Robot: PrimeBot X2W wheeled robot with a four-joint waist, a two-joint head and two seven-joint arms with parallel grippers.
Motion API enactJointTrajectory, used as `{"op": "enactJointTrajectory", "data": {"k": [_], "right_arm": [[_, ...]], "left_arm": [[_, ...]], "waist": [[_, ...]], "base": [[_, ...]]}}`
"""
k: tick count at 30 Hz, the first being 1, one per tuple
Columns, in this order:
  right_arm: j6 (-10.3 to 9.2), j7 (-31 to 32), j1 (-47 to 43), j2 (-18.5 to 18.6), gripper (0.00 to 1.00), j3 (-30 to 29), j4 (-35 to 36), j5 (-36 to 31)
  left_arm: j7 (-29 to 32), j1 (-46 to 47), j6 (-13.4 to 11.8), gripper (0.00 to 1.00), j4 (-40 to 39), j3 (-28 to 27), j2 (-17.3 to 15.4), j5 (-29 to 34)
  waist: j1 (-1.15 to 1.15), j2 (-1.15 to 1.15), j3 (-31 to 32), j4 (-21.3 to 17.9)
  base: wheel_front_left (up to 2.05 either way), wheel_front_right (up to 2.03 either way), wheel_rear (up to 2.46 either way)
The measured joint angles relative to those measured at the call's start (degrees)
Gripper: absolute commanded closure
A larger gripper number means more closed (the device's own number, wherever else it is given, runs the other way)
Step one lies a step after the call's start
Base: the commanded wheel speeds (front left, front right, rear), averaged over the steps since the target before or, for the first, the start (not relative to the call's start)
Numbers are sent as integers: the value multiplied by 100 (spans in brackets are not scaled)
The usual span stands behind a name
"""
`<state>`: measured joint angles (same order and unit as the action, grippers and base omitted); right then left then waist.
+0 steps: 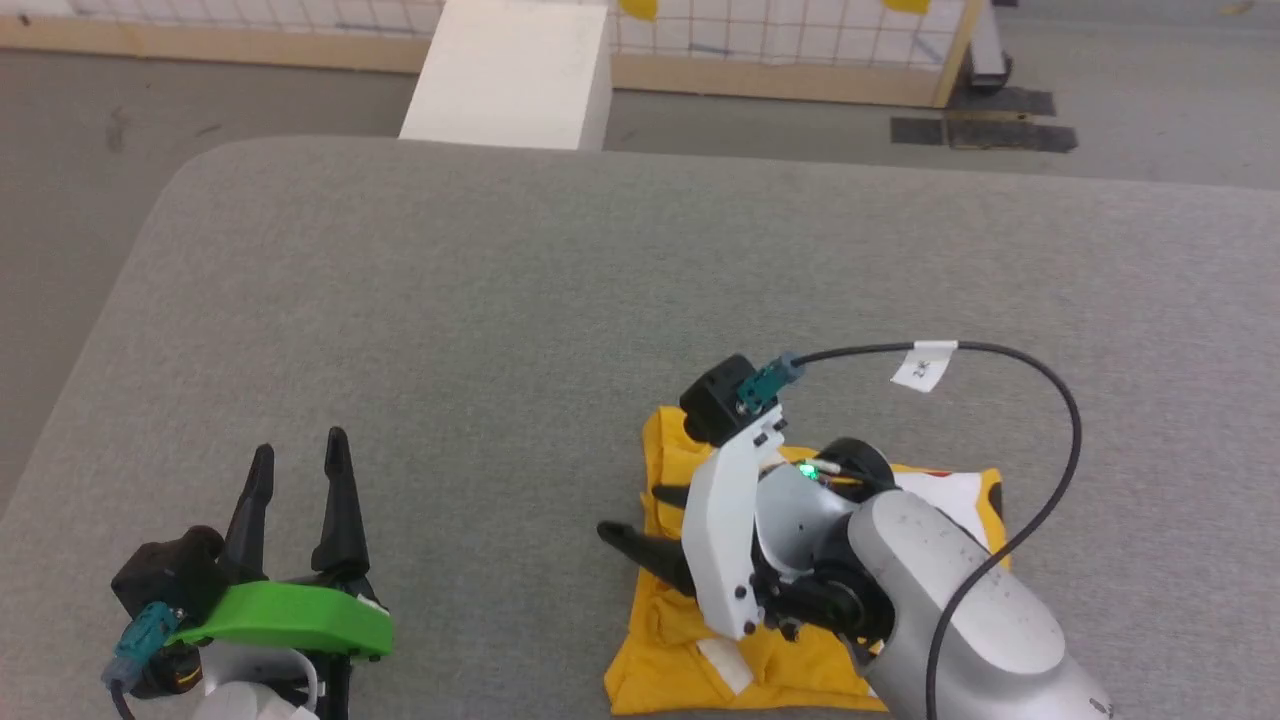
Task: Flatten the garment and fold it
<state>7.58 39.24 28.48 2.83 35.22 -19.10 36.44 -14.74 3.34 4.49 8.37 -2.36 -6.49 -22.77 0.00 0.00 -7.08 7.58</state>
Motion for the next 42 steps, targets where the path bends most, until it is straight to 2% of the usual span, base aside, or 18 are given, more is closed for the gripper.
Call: {"op": "enactJointTrajectory", "data": {"k": [4, 10, 13, 19, 23, 29, 38, 39, 40, 42], "right_arm": [[0, -234, 41, -5, 0, -267, 249, -80], [0, -787, -216, 108, 0, -1458, 768, -1269], [0, -748, -747, 178, 0, -2047, 1028, -1673], [0, -481, -1656, 167, 0, -2702, 1230, -2314], [0, -280, -1973, 109, 0, -3000, 1131, -2794], [0, -52, -2034, 32, 0, -3243, 749, -3179], [0, 181, -1964, 27, 0, -3247, 321, -3143], [0, 215, -1939, 32, 60, -3251, 301, -3119], [0, 219, -1923, 34, 100, -3250, 290, -3115], [0, 219, -1900, 31, 100, -3219, 266, -3067]], "left_arm": [[0, -71, 1, 0, -29, -4, 3, 0], [0, -217, -10, 0, -146, -36, 3, 47], [0, -216, -22, 0, -224, -45, 4, 88], [-1, -209, -67, 0, -364, -57, 20, 344], [-1, -193, -53, 0, -454, -63, 51, 444], [0, -172, 1, 0, -492, 8, 71, 739], [-1, -3, 58, 0, -325, 105, 148, 779], [-1, 13, 58, 0, -305, 105, 151, 782], [0, 23, 58, 0, -292, 104, 153, 784], [0, 24, 67, 0, -249, 104, 157, 810]], "waist": [[0, 0, 129, -203], [0, 0, 301, -547], [0, 0, 358, -714], [0, 0, 345, -875], [0, 0, 260, -819], [0, 0, 114, -663], [0, 0, -37, -436], [0, 0, -42, -423], [0, 0, -40, -418], [0, 0, -19, -418]], "base": [[0, 0, 0], [0, 0, 0], [0, 0, 0], [0, 0, 0], [0, 0, 0], [0, 0, 0], [0, 0, 0], [0, 0, 0], [0, 0, 0], [0, 0, 0]]}}
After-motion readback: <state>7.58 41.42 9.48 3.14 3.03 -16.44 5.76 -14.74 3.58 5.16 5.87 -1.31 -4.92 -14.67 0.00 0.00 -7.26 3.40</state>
